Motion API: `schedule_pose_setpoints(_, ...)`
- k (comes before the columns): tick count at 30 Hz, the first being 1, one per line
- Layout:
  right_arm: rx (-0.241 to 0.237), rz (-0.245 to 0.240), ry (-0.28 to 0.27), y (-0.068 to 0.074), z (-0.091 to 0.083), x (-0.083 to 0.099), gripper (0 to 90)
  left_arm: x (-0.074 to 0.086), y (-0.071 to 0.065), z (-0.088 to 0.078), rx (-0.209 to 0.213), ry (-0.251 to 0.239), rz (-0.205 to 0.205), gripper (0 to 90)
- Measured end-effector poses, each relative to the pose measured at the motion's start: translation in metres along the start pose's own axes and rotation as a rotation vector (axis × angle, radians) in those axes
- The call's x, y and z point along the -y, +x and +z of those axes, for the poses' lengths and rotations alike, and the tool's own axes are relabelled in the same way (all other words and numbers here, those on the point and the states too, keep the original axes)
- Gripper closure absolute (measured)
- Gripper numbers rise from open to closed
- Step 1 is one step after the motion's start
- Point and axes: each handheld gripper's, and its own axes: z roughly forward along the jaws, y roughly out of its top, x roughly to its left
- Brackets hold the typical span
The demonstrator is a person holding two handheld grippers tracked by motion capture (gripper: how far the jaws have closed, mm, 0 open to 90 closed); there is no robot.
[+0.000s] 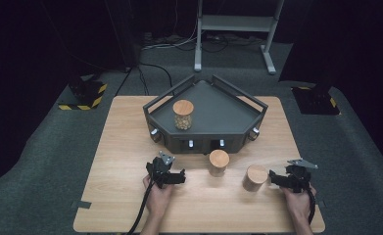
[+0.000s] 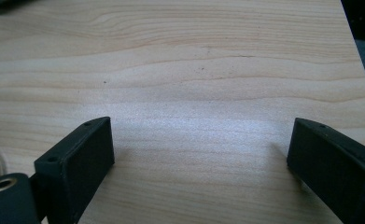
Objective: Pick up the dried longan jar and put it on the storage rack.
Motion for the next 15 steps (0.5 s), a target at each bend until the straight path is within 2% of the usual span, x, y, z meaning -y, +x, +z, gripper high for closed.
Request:
schedule_pose_setpoints(1,-0.015,0.017,-0.009,-0.006,-0.003,0.000,6.2,0.000,0.000,0.000,0.000,0.000,0.000,2.2)
schedule_pose_setpoints(4,-0.028,0.028,-0.015,-0.009,-0.008,-0.003,6.2,0.000,0.000,0.000,0.001,0.000,0.000,2.2)
schedule_pose_setpoints(8,-0.045,0.022,-0.033,-0.013,-0.016,-0.010,6.2,0.000,0.000,0.000,0.001,0.000,0.000,2.2)
schedule_pose_setpoints(10,-0.081,0.035,-0.044,-0.018,-0.020,-0.017,6.4,0.000,0.000,0.000,0.001,0.000,0.000,2.2)
schedule_pose_setpoints(15,-0.114,0.029,-0.064,-0.018,-0.028,-0.026,6.3,0.000,0.000,0.000,0.002,0.000,0.000,2.2)
